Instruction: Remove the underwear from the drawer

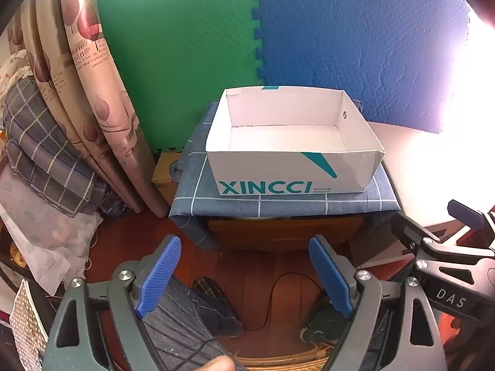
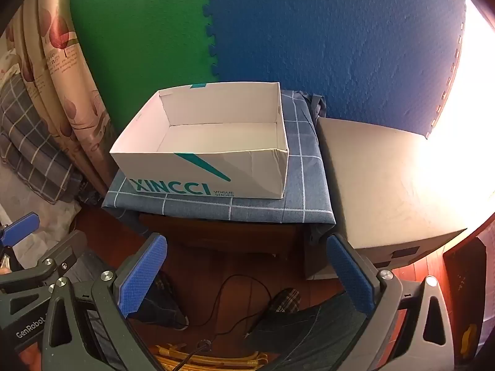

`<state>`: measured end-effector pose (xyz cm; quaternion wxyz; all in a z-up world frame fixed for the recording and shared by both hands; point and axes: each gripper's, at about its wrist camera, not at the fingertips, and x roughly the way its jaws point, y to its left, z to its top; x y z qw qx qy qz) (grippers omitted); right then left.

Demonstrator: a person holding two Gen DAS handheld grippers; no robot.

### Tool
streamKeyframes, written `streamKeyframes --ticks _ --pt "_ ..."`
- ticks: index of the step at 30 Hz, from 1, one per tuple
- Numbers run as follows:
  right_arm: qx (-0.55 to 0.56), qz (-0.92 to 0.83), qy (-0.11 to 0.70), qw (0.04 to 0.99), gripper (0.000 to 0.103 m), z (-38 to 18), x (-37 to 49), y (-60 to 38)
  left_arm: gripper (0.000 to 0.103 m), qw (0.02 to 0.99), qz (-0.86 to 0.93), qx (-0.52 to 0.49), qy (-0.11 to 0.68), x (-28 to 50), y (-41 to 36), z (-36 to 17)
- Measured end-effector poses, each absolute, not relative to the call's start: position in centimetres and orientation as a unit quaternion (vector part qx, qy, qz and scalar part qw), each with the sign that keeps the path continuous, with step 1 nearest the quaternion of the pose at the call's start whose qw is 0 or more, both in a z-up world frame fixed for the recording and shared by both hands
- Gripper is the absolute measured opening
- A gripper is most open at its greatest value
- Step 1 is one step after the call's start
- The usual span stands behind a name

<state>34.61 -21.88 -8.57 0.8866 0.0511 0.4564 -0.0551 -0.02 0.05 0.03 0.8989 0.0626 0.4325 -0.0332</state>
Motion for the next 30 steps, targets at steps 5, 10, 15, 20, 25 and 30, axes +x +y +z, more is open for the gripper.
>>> streamKeyframes --ticks 5,10,15,20,25,30 --pt "0.049 -0.057 0.454 0.888 0.102 -8.7 34.6 -21.9 0.087 0.898 -0.031 0.066 0.433 -0.1 0.3 0.1" --pt "0.048 -0.056 0.456 0.887 0.102 -8.7 34.7 -21.9 0.087 0.898 -0.031 0.065 0.435 -0.1 0.1 -0.8" --pt "0.048 -0.056 0.456 0.887 0.102 -8.9 34.7 -22.0 0.087 0.897 -0.033 0.065 0.436 -0.1 0.1 -1.0" --pt "0.046 -0.056 0.458 0.886 0.102 -8.9 34.7 -21.8 0.087 0.897 -0.031 0.062 0.436 0.1 0.4 -0.4" --pt "0.046 -0.055 0.457 0.887 0.102 -9.0 34.5 -21.6 0.087 0.898 -0.03 0.064 0.435 0.1 0.3 -0.5" --pt "0.043 -0.057 0.458 0.886 0.102 -9.4 34.8 -21.9 0.087 0.899 -0.038 0.055 0.433 0.4 0.5 -1.2"
